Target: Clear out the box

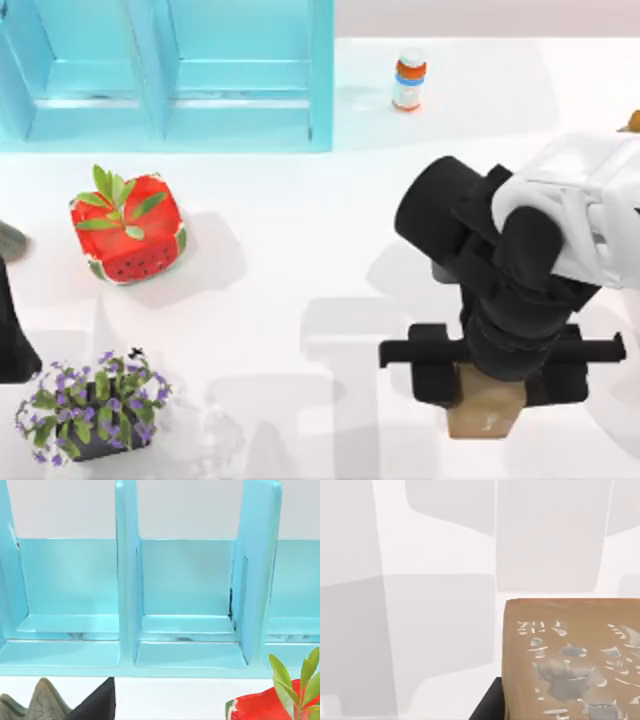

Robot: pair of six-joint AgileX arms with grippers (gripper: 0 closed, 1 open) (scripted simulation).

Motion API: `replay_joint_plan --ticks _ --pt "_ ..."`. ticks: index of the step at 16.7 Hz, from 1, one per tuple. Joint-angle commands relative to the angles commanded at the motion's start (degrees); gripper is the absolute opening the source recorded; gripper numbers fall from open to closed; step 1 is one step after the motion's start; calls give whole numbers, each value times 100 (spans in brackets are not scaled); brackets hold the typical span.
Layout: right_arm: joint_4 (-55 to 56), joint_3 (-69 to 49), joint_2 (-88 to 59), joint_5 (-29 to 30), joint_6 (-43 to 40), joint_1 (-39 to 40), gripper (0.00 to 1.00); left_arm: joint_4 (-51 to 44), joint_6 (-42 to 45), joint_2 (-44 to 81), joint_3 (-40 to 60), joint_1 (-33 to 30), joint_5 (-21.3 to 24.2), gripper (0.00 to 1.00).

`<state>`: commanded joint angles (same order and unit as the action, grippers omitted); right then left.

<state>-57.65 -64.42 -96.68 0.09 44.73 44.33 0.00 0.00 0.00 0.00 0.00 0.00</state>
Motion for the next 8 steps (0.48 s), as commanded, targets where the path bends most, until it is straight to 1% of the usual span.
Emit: replay_joint_plan --ticks 3,8 --pt "89 79 -58 -6 8 -22 0 0 0 0 0 0 0 100" --pt "964 562 -348 -3 14 4 0 0 0 0 0 0 0 100"
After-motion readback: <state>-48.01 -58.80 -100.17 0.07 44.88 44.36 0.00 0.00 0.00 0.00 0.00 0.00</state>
